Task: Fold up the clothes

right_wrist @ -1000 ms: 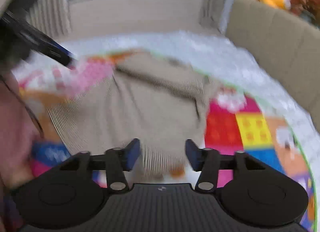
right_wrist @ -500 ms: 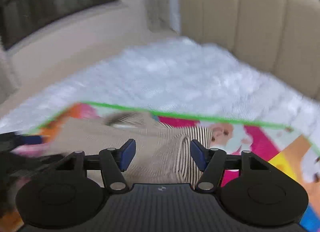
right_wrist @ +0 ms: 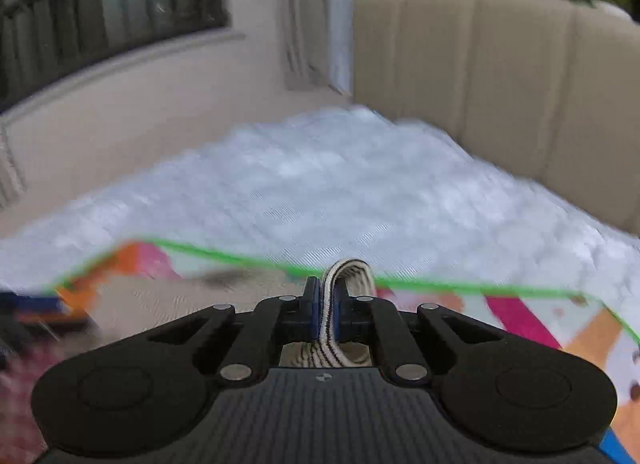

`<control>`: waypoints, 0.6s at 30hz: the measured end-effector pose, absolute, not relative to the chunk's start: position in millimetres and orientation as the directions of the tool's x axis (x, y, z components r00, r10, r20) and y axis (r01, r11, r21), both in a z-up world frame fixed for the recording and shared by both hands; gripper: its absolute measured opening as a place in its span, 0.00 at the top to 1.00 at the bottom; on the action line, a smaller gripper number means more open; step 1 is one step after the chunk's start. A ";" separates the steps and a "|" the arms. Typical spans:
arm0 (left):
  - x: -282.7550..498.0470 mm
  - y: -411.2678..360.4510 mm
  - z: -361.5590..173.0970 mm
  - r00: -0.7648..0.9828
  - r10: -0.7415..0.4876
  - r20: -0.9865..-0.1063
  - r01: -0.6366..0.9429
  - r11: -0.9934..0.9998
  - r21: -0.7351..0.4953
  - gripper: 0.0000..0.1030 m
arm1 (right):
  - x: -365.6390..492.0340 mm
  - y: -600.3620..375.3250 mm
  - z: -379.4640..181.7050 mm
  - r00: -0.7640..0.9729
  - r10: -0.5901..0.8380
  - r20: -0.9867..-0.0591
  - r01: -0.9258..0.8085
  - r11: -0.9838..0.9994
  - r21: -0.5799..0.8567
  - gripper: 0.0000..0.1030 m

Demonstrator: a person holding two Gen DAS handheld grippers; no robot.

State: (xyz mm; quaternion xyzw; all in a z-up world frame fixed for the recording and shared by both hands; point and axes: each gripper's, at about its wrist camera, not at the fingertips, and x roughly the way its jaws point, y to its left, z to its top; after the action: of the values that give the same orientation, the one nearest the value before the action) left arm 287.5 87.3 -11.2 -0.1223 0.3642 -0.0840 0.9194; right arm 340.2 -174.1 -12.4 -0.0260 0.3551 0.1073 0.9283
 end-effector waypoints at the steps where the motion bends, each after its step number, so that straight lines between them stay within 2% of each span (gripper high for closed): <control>1: 288.0 88.5 -8.2 0.728 -0.264 -0.633 0.066 0.946 -0.318 0.03 | 338.8 -175.6 -29.1 0.706 0.149 -0.693 -0.204 0.979 0.002 0.94; 3: 291.0 81.4 -12.2 0.712 -0.353 -0.607 0.146 0.920 -0.364 0.03 | 333.3 -177.4 -50.2 0.686 0.107 -0.720 -0.191 0.981 -0.036 0.93; 6: 294.4 69.4 -34.7 0.661 -0.331 -0.673 0.183 0.941 -0.284 0.03 | 321.8 -178.9 -52.0 0.707 0.099 -0.701 -0.189 0.981 -0.052 0.85; 8: 300.0 68.5 -52.6 0.630 -0.267 -0.729 0.164 0.964 -0.211 0.03 | 318.9 -181.0 -40.3 0.715 0.099 -0.692 -0.180 0.983 -0.045 0.70; 9: 303.3 71.6 -59.0 0.615 -0.261 -0.744 0.147 0.965 -0.217 0.02 | 317.7 -182.1 -33.8 0.719 0.099 -0.687 -0.175 0.984 -0.040 0.65; 10: 305.3 75.4 -61.3 0.614 -0.272 -0.741 0.138 0.961 -0.238 0.02 | 316.5 -183.2 -27.2 0.723 0.100 -0.683 -0.170 0.985 -0.036 0.54; 11: 306.0 76.8 -58.3 0.617 -0.272 -0.739 0.129 0.961 -0.245 0.02 | 312.2 -182.5 -20.2 0.736 0.120 -0.667 -0.178 0.984 -0.019 0.45; 15: 300.4 82.6 -37.3 0.676 -0.280 -0.682 0.120 0.955 -0.272 0.03 | 301.5 -172.5 -7.5 0.750 0.211 -0.627 -0.218 0.974 0.067 0.31; 17: 297.0 85.7 -27.0 0.704 -0.346 -0.620 0.146 0.925 -0.351 0.03 | 302.7 -165.9 -17.3 0.720 0.254 -0.645 -0.234 0.965 0.119 0.15; 18: 295.3 87.3 -21.9 0.717 -0.377 -0.586 0.160 0.907 -0.388 0.03 | 304.5 -162.4 -24.8 0.700 0.268 -0.661 -0.236 0.962 0.140 0.13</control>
State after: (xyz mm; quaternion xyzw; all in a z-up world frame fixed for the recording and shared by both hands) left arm 295.3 87.3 -21.9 -0.1569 0.3462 -0.1471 0.9132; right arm 304.5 -162.4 -24.8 0.0221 0.3620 0.1369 0.9218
